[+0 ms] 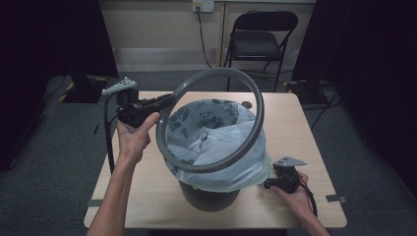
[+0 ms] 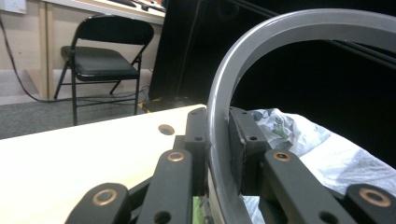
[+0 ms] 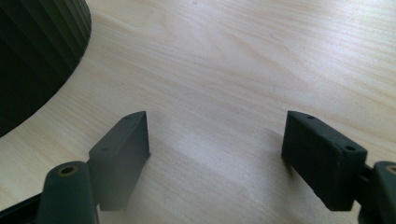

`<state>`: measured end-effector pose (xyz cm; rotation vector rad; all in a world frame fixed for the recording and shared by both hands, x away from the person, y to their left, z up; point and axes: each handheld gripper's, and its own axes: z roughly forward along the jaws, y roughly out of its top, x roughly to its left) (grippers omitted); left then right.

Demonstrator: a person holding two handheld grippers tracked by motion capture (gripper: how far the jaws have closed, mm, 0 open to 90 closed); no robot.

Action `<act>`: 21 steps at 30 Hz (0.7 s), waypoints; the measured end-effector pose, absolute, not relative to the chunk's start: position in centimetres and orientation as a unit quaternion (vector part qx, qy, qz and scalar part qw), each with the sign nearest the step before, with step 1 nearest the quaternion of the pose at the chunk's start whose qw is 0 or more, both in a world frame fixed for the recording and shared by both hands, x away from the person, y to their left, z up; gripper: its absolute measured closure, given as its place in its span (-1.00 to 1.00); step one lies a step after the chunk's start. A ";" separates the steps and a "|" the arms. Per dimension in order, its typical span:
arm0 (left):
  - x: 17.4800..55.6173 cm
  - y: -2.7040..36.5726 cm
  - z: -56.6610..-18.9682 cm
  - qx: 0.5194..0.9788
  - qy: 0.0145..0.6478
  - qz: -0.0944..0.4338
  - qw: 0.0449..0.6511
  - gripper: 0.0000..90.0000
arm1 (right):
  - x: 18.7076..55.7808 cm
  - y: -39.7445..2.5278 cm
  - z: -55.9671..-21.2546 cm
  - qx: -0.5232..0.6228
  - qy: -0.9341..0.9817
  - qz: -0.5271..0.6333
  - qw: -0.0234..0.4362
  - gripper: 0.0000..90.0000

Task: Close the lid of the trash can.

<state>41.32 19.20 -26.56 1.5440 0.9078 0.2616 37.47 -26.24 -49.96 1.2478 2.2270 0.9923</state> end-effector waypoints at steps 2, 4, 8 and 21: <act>41.4 19.0 -26.6 0.674 0.394 0.116 0.614 0.73 | 37.5 -26.2 -50.0 0.447 0.797 0.355 0.200 -0.51; 41.3 18.9 -26.7 0.675 0.393 0.124 0.612 0.73 | 37.5 -26.2 -50.0 0.447 0.797 0.355 0.200 -0.51; 41.2 18.6 -26.8 0.682 0.392 0.125 0.604 0.66 | 37.5 -26.2 -50.0 0.447 0.797 0.355 0.200 -0.51; 40.5 18.9 -27.6 0.675 0.376 0.125 0.622 0.39 | 38.9 -25.8 -43.9 0.434 0.753 0.453 0.201 0.23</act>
